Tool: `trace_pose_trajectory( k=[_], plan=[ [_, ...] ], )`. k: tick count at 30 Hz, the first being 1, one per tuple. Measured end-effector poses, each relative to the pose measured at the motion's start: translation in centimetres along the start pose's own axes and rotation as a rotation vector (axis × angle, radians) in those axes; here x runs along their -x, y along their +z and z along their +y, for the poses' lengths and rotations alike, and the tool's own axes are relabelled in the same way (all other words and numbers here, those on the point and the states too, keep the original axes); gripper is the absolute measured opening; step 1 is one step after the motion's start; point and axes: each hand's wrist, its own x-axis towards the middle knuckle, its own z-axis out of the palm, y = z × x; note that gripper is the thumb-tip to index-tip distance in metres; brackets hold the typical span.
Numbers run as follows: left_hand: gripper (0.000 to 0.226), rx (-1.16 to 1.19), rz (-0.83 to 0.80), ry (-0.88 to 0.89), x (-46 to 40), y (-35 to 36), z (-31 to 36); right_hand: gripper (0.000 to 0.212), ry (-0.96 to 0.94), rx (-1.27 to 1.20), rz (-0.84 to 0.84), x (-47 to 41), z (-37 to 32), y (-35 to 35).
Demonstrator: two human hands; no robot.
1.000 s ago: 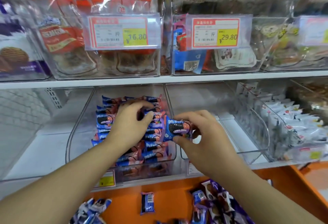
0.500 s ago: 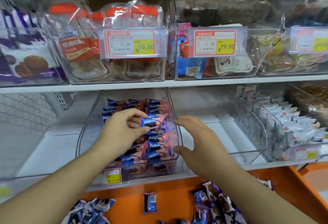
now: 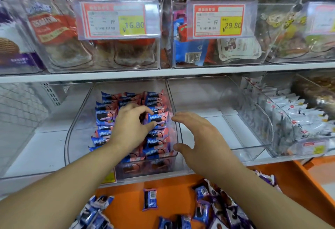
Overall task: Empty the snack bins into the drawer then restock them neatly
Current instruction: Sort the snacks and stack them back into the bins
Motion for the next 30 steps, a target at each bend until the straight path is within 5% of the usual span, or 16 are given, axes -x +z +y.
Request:
trace_pose_trajectory(
  k=[5,10,13,19,24,30],
  plan=[
    [0.049,0.021,-0.081,-0.041,0.6,-1.5,0.4,0.071,-0.026,0.011,-0.008,0.3,-0.3,-0.5],
    [0.036,0.195,-0.042,0.033,6.6,-5.1,3.6,0.053,-0.150,-0.070,0.018,2.8,-1.6,-2.3],
    [0.028,0.400,-0.230,0.041,13.2,-5.8,4.1,0.043,-0.131,-0.194,-0.141,6.0,-1.6,-1.6],
    [0.033,0.222,-0.686,-0.107,20.3,1.8,-1.8,0.041,0.150,0.021,-0.551,11.1,6.0,7.1],
    [0.057,0.114,-0.624,-0.207,18.9,9.5,-7.5,0.053,0.398,0.073,-0.537,11.0,12.7,12.5],
    [0.074,0.006,-0.609,-0.302,18.0,18.5,-14.0,0.046,0.460,0.177,-0.481,8.8,19.4,21.1]
  ],
)
